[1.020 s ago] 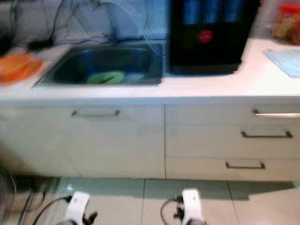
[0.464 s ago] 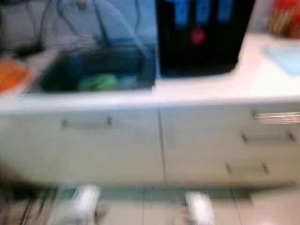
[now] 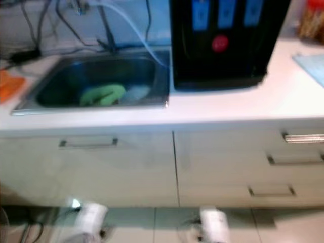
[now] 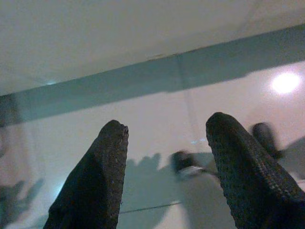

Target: Kitchen organization

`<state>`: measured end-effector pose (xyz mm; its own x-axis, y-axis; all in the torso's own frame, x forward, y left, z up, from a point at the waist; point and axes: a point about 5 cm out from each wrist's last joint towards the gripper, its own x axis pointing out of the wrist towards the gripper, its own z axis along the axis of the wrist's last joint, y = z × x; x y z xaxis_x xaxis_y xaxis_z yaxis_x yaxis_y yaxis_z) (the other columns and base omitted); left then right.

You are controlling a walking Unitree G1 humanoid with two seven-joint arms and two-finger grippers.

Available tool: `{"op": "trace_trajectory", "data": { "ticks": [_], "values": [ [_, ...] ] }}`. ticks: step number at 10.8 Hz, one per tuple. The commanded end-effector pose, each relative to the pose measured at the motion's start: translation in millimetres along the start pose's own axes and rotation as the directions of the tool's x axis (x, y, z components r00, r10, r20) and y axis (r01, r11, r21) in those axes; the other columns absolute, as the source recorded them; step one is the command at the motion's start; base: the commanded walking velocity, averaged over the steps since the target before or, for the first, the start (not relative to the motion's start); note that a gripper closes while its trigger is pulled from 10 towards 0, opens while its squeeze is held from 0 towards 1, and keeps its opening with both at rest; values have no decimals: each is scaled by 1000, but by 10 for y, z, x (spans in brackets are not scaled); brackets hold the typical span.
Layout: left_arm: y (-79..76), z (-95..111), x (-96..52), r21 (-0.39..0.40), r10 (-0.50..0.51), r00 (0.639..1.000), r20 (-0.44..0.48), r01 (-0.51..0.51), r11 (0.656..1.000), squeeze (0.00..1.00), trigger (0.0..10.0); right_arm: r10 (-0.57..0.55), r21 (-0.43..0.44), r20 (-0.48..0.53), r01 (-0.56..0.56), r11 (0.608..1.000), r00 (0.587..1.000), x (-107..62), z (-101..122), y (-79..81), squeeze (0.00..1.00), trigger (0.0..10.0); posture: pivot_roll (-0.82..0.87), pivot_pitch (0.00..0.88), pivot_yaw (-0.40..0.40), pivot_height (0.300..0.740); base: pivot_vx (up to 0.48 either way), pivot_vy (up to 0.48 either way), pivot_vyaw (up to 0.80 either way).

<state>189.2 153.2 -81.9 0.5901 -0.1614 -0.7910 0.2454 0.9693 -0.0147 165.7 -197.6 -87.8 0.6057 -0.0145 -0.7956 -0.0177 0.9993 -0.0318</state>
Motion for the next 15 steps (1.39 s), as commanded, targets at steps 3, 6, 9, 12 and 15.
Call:
{"op": "trace_trajectory", "data": {
  "ticks": [3, 6, 9, 12, 15],
  "values": [
    [193, -31, -41, -9, 53, 999, -10, -53, 999, 0, 10000, 38, 12, 26, -39, 999, 999, 31, 71, 164, 0, 10000, 26, 48, 118, 740, 194, 0, 0],
    [190, -19, -38, -10, 54, 999, -3, -54, 998, 0, 10000, 36, 14, 26, -37, 999, 999, 31, 70, 158, 0, 10000, 25, 51, 119, 740, 0, 0, 0],
    [185, -39, -37, -16, 57, 998, -21, -58, 998, 0, 10000, 33, 17, 26, -33, 999, 999, 30, 70, 156, 0, 10000, 26, 50, 118, 740, 0, 277, 0],
    [188, -46, -40, -16, 61, 998, -23, -61, 998, 0, 10000, 33, 17, 27, -33, 999, 999, 29, 67, 156, 0, 10000, 25, 50, 118, 740, 0, 379, 0],
    [184, -51, -40, -18, 63, 998, -23, -63, 998, 0, 10000, 31, 15, 28, -32, 999, 999, 27, 64, 151, 0, 10000, 26, 46, 114, 740, 0, 422, 0]
  ]
}}
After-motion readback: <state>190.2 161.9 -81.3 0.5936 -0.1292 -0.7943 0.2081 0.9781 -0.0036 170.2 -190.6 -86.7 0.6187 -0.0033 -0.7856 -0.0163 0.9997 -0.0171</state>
